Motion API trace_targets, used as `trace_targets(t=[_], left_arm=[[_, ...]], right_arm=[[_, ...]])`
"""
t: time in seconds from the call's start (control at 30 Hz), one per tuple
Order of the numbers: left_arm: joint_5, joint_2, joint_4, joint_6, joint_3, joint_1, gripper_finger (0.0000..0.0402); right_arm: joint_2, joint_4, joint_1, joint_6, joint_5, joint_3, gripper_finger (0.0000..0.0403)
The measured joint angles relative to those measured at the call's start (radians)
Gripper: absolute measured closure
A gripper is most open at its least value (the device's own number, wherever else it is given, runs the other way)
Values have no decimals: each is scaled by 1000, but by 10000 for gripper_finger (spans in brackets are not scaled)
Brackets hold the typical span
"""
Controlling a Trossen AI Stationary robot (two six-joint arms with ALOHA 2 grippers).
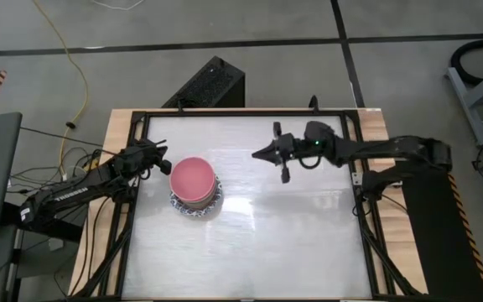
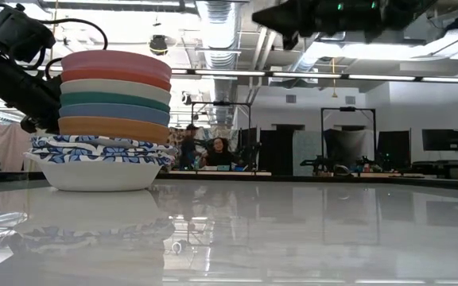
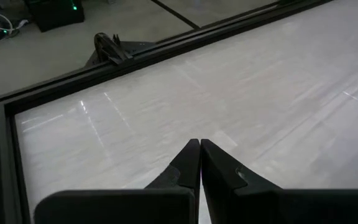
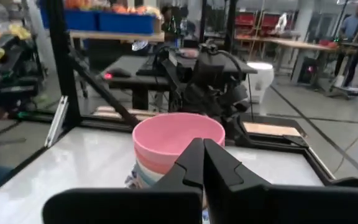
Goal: Nest bowls inside each other
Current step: Stack the pink bowl on top of the orange bowl
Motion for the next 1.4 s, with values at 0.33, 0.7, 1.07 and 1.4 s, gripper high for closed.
trace_targets(t=[0.33,0.7,1.07,1.4], left_arm=[[12,0,0,1,0,0,401],[12,0,0,21,0,0,401],[13,0,0,24,0,0,401],[14,0,0,10,0,0,401]], right_arm=[[359,465,76,49,-2,23,384],[667,525,78,51,-114,325,384],[708,507,58,68,-131,364,384],[708,515,74,18,-133,364,384]])
